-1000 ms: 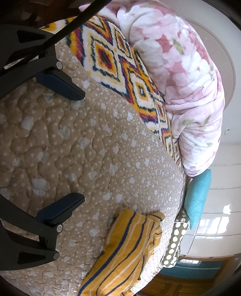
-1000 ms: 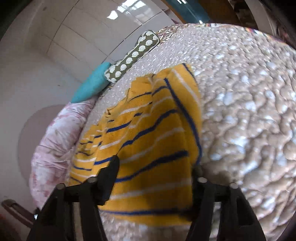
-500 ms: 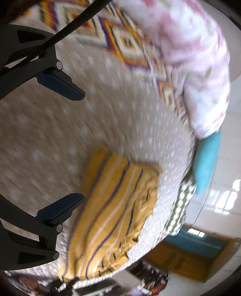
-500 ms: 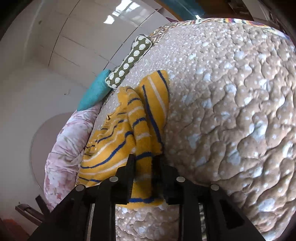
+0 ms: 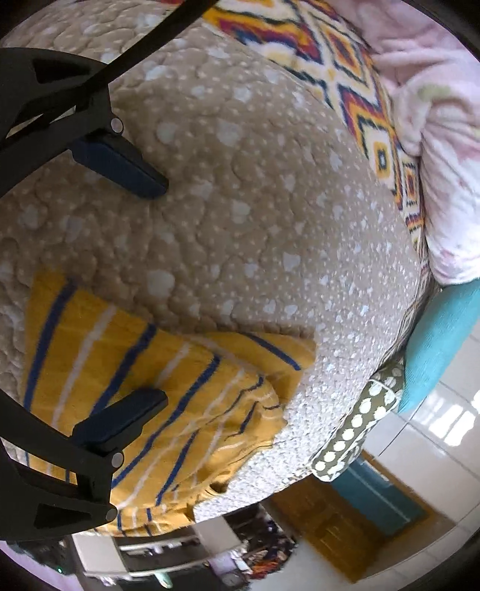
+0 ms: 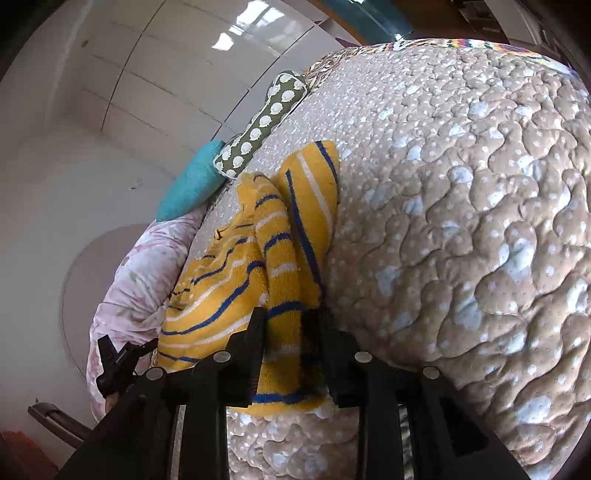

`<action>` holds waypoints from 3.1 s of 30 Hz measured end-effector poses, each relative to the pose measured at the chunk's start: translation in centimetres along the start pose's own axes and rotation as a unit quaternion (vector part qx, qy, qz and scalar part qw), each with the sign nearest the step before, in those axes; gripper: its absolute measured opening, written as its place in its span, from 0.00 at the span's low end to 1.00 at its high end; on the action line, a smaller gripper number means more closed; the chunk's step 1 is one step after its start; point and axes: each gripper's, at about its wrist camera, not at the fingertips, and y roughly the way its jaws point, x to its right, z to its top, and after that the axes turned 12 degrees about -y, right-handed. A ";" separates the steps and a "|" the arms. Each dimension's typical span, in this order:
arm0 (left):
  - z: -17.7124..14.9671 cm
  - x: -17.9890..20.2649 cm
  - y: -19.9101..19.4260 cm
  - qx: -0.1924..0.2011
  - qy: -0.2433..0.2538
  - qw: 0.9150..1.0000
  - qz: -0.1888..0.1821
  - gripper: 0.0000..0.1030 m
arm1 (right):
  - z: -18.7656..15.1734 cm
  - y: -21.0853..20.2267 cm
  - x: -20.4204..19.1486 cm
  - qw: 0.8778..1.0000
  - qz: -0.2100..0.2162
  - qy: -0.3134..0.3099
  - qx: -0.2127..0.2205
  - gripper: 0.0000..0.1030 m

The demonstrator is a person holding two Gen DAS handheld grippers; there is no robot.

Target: Fold small clothes

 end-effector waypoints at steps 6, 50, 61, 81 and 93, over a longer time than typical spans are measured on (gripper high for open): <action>-1.2 2.2 0.1 -0.038 0.039 0.997 -0.045 0.22 | 0.1 0.2 -0.2 1.000 -0.006 -0.003 0.000 0.30; -1.2 -12.4 -10.4 0.136 -0.087 0.987 0.003 0.69 | -8.5 28.4 -37.6 0.763 -0.279 -0.567 -0.137 0.23; -3.0 -9.4 -10.2 0.142 -0.044 0.989 -0.007 0.70 | 6.6 4.1 -18.5 0.958 -0.232 -0.168 0.027 0.19; -15.3 8.1 -2.8 -0.003 0.197 0.980 0.000 0.80 | 1.5 0.1 -4.6 0.994 -0.080 -0.079 -0.004 0.14; -16.6 8.4 -1.2 0.007 0.220 0.975 0.027 0.96 | 1.8 -5.5 -4.8 0.994 -0.035 -0.091 0.056 0.23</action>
